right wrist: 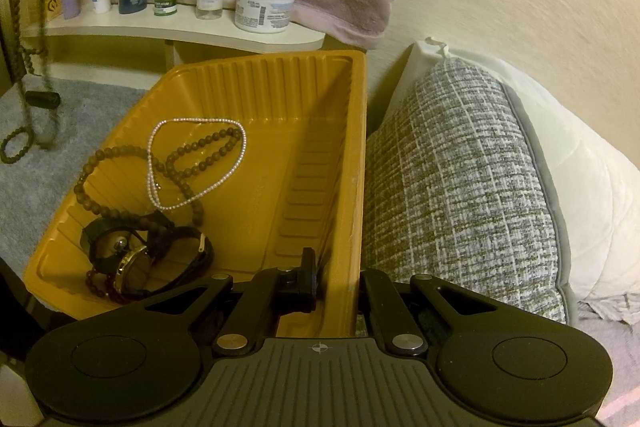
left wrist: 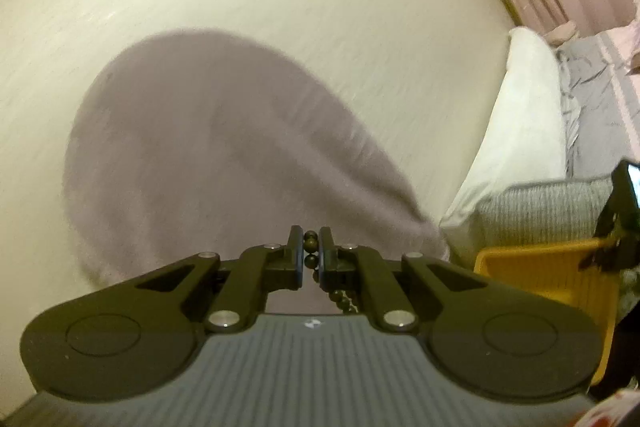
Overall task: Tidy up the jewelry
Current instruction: 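Carry the green necklace over the orange tray and open the left tool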
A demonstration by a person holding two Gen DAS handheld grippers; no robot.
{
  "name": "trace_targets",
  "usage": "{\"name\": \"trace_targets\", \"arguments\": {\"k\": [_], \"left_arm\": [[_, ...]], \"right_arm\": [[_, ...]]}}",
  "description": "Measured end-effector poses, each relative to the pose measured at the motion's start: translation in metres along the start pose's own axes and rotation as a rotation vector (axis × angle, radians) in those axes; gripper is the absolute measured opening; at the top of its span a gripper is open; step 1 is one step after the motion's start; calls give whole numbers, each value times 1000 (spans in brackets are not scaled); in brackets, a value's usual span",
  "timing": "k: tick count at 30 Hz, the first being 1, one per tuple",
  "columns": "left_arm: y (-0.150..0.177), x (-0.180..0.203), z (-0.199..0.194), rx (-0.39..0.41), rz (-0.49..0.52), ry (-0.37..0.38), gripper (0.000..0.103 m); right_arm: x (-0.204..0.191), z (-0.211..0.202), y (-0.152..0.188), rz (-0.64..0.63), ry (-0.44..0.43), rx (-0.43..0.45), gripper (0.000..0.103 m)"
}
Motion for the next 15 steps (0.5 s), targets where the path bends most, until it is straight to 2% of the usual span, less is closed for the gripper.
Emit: {"name": "trace_targets", "arguments": {"k": [9, 12, 15], "left_arm": [[-61, 19, 25, 119, -8, 87, 6], [-69, 35, 37, 121, -9, 134, 6], [-63, 51, 53, 86, -25, 188, 6]], "right_arm": [[0, -1, -1, 5, -4, 6, 5], [0, -1, -1, 5, -5, 7, 4], [0, -1, -1, 5, -5, 7, 4]]}}
Point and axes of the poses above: each gripper's, at about its wrist camera, not at the fingertips, and z roughly the way its jaws point, x to its right, y to its underside, the point moved 7 cm from there along z, roughly the way its jaws point, and after that the axes turned 4 degrees about -x, right-handed, at the moved point
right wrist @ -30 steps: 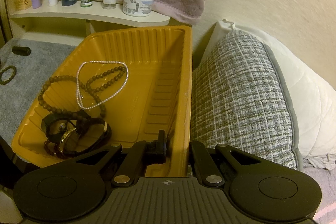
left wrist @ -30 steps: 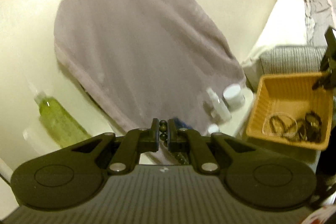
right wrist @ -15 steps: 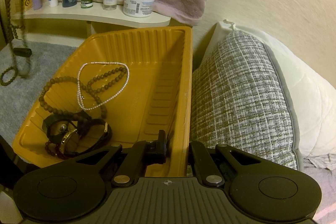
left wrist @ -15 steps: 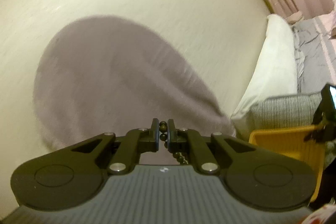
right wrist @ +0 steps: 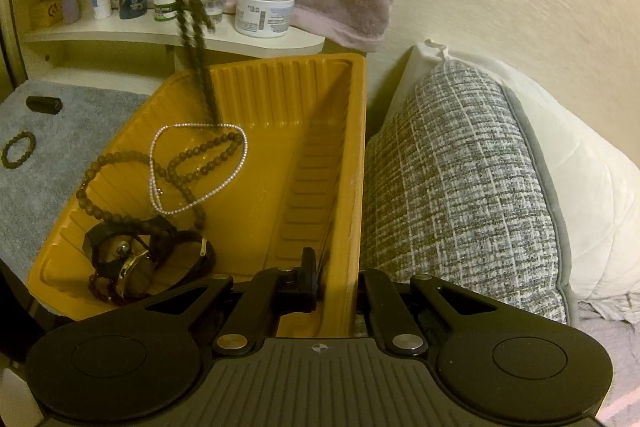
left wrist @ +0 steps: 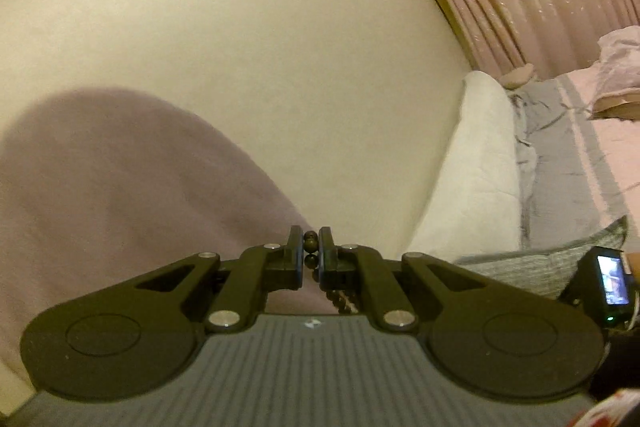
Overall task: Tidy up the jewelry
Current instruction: 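Carry the green necklace over the orange tray and open the left tool, then move the left tool back and grasp the small brown bead bracelet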
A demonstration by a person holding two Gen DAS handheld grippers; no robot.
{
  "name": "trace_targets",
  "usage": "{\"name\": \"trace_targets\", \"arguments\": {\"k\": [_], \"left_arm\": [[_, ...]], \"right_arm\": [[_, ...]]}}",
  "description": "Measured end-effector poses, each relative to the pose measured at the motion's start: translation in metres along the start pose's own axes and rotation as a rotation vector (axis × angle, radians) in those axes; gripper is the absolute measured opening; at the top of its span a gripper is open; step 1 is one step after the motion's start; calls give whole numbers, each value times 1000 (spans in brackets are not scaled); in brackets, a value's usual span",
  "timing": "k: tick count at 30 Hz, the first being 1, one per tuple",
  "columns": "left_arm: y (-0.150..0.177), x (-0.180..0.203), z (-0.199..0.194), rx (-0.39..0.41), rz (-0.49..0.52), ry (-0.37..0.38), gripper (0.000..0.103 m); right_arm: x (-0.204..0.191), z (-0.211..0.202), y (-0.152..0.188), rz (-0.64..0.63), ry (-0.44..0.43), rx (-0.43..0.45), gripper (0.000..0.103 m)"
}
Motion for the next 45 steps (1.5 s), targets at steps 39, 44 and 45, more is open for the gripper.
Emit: {"name": "trace_targets", "arguments": {"k": [39, 44, 45], "left_arm": [[155, 111, 132, -456, -176, 309, 12], [151, 104, 129, -441, -185, 287, 21], [151, 101, 127, -438, -189, 277, 21]], "right_arm": [[0, 1, 1, -5, 2, -3, 5], [0, 1, 1, -5, 2, -2, 5], [0, 1, 1, -5, 3, -2, 5]]}}
Point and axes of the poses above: each gripper's, at about its wrist camera, not at the fingertips, and z roughly the way its jaws point, x to its right, y to its underside, the point moved 7 cm from there along z, roughly the way its jaws point, and after that the axes turned 4 degrees about -x, right-handed, at the moved point
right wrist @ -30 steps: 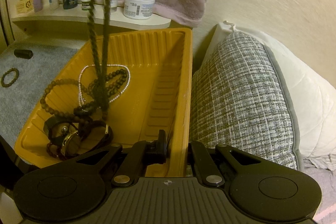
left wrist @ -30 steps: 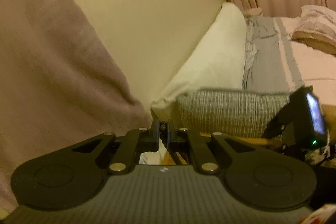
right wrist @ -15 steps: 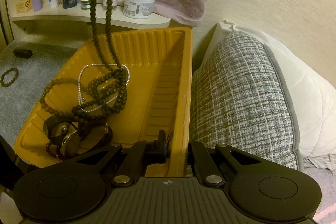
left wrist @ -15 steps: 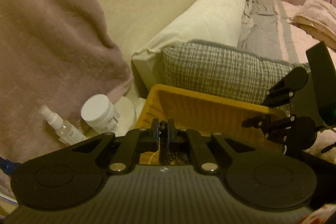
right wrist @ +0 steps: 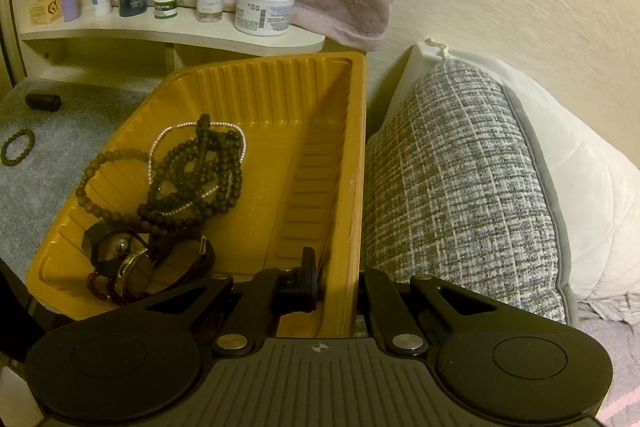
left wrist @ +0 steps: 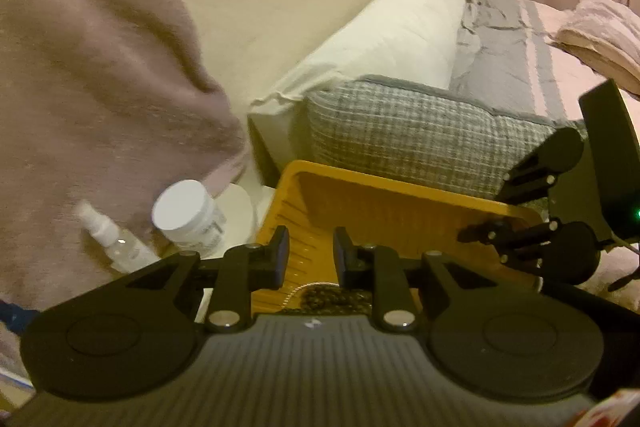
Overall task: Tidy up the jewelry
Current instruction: 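Move the left tool back and grasp the small brown bead bracelet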
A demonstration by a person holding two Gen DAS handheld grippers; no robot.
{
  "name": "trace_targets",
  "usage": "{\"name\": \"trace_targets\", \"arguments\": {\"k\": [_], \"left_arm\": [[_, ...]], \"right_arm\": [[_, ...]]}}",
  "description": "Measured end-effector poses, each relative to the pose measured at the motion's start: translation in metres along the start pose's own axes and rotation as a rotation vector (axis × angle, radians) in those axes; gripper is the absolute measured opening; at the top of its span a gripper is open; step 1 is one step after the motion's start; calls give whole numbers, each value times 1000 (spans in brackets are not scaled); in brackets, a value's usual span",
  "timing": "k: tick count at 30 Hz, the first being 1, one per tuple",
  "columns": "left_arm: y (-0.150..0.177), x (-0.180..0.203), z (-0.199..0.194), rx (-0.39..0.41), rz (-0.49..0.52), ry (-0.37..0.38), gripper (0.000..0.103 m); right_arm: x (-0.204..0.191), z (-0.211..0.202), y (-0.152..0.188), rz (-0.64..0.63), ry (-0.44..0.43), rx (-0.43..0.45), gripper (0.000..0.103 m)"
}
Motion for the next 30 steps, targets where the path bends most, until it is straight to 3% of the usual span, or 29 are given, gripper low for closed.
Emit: {"name": "trace_targets", "arguments": {"k": [5, 10, 14, 23, 30], "left_arm": [[7, -21, -14, 24, -60, -52, 21], [34, -47, -32, 40, -162, -117, 24], [72, -68, -47, 43, -243, -209, 27], [182, -100, -66, -43, -420, -410, 28], [250, -91, -72, -105, -550, -480, 32]], "right_arm": [[0, 0, 0, 1, -1, 1, 5], [0, 0, 0, 0, -2, 2, 5], [0, 0, 0, 0, -1, 1, 5], [0, 0, 1, -1, 3, 1, 5], [1, 0, 1, -1, 4, -1, 5]]}}
Point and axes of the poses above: each gripper's, at about its wrist camera, not at the fingertips, and z roughly the way its jaws point, x to its right, y to its underside, the point moved 7 cm from there along z, roughly the way its jaws point, and after that the axes turned 4 degrees about -x, right-handed, at the moved point
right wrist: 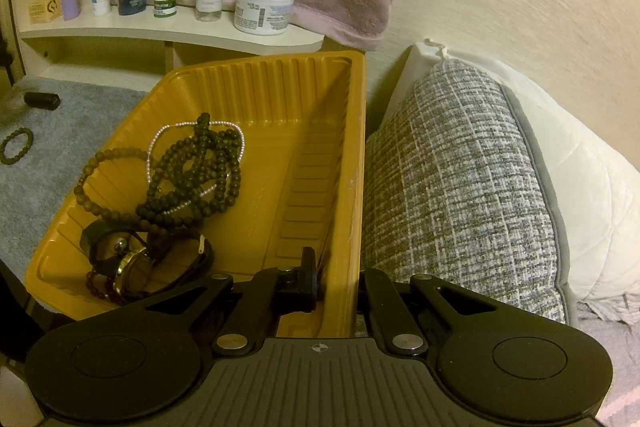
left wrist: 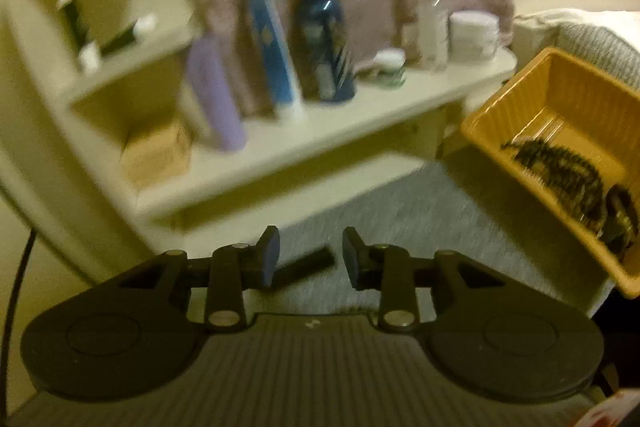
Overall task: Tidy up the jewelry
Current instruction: 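Move the left tool back and grasp the small brown bead bracelet, then carry the bead bracelet into the orange tray and open the left tool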
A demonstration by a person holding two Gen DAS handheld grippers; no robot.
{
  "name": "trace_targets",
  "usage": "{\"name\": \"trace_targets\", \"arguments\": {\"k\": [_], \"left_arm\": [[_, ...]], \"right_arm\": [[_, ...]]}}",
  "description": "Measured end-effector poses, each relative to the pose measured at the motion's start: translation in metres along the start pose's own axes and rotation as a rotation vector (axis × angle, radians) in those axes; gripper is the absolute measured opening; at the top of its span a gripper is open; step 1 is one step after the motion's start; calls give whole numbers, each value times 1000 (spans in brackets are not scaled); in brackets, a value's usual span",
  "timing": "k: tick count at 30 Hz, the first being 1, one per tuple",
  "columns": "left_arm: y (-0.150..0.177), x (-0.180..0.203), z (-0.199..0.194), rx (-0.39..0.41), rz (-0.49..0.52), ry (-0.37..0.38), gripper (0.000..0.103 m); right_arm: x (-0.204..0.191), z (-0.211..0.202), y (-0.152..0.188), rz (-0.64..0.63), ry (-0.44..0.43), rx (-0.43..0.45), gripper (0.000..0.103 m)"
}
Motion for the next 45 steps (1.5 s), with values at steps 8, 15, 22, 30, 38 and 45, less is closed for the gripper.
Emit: {"name": "trace_targets", "arguments": {"k": [8, 15, 22, 30, 38, 45], "left_arm": [[46, 9, 10, -58, -82, -13, 34], [60, 30, 22, -83, -121, 21, 33], [66, 53, 38, -99, -99, 35, 27], [68, 57, 47, -101, -109, 39, 16], [66, 63, 45, -107, -101, 51, 6], [59, 65, 31, -86, -126, 74, 6]], "right_arm": [[0, 0, 0, -2, 0, 0, 5], [1, 1, 1, -1, 1, -1, 5], [1, 2, 1, -2, 2, -2, 5], [1, 2, 1, -2, 3, -4, 5], [1, 3, 1, -1, 2, -4, 5], [2, 2, 2, 0, 2, -4, 5]]}}
Point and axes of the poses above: each gripper's, at about its wrist camera, not at the fingertips, and z roughly the way its jaws point, x to its right, y to its underside, the point moved 7 cm from there along z, roughly the way its jaws point, and after that the axes turned 4 degrees about -x, right-handed, at the moved point
